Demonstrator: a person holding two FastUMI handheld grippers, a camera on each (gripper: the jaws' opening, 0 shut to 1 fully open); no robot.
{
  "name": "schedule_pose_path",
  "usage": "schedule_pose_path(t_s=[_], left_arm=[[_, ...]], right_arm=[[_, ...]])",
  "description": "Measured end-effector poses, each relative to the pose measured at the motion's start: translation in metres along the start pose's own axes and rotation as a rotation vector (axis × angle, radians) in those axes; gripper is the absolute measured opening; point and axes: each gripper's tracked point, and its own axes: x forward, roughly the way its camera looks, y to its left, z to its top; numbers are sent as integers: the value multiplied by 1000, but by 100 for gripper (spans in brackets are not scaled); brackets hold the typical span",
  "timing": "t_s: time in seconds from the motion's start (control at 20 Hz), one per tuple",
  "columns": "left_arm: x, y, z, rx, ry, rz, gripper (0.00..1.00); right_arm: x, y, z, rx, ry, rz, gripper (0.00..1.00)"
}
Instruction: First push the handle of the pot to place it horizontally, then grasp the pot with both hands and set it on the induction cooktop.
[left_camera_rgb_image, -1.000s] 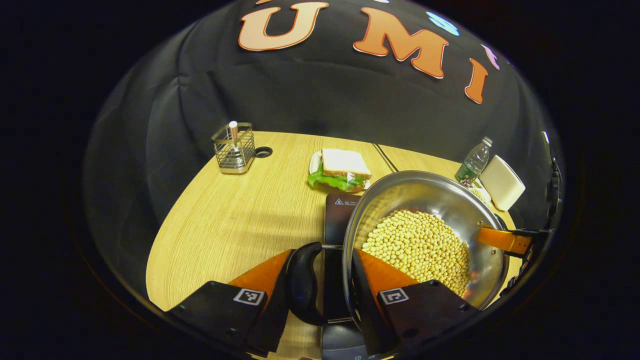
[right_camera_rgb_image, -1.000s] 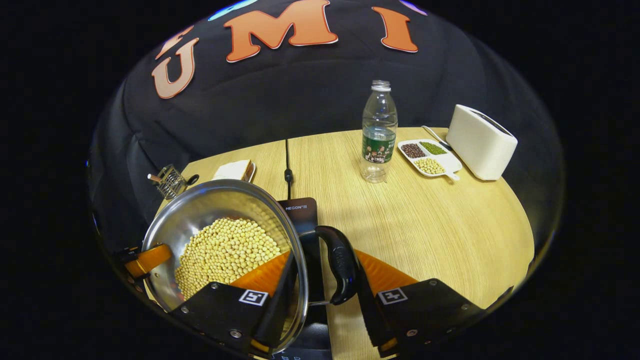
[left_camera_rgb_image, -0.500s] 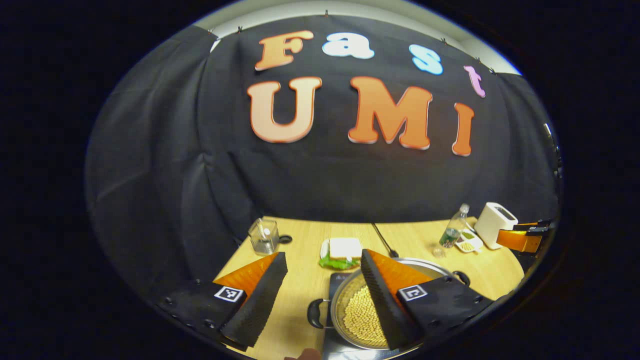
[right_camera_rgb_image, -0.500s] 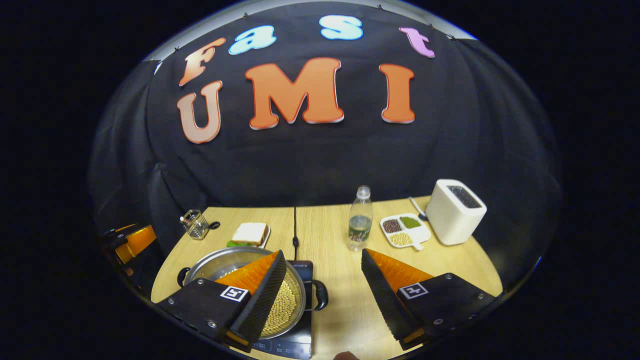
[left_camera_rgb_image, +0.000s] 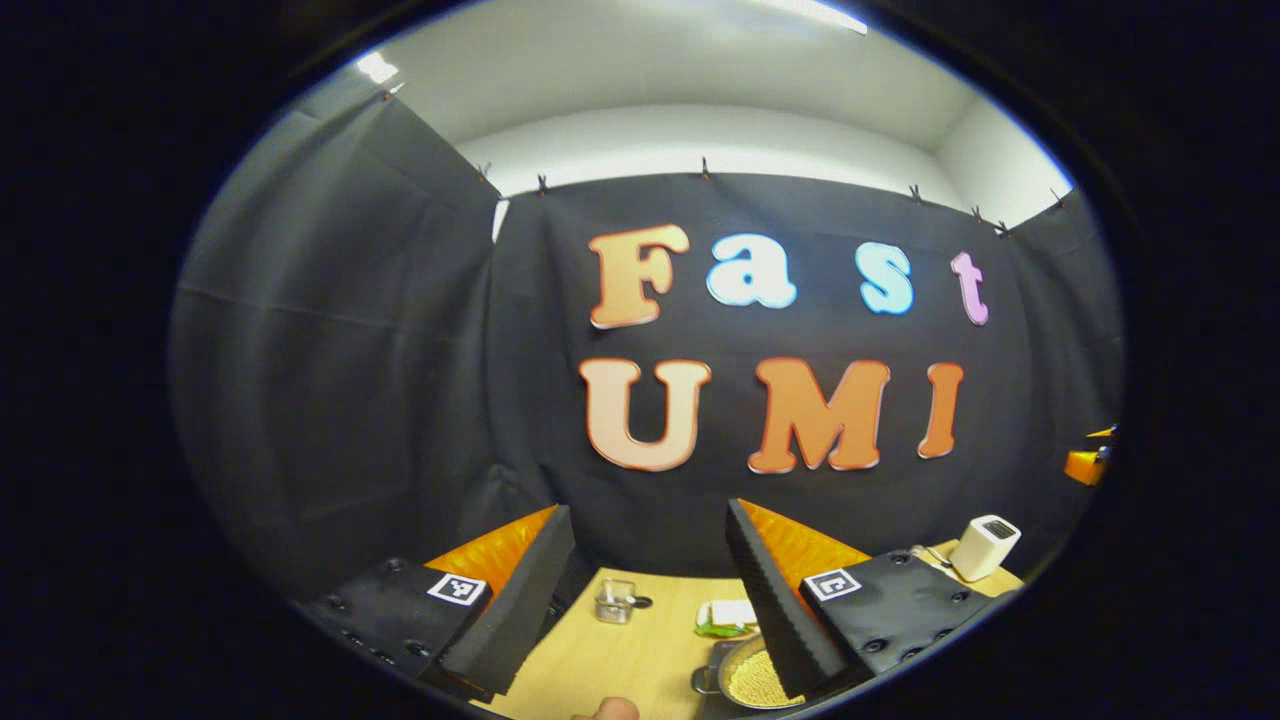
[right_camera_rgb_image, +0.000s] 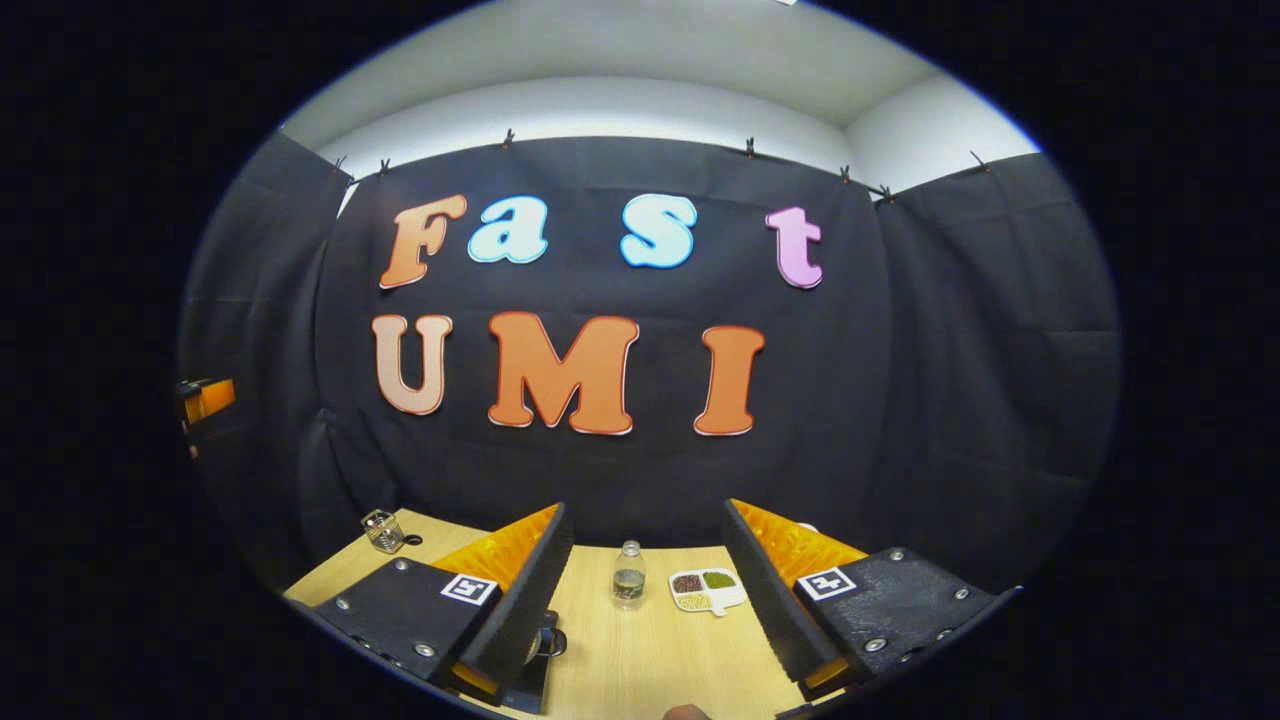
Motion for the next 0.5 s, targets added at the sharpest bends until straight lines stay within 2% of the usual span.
schedule_pose_path(t_s=[0.15, 0.2, 0.25, 0.3, 0.5], left_arm=[[-18, 11, 20, -25, -33, 15, 99], [-22, 10, 20, -49, -29, 1, 99], [-26, 10, 19, -65, -25, -10, 99], [-28, 9, 13, -73, -15, -14, 97], [-21, 7, -9, -132, 38, -21, 99]], right_arm=[[-21, -19, 24, -12, -50, -12, 94], [-25, -28, 31, -17, -67, -35, 99], [-29, -35, 36, -21, -80, -50, 89], [-34, -35, 39, -14, -90, -53, 94], [-42, -30, 28, 18, -76, -23, 94]])
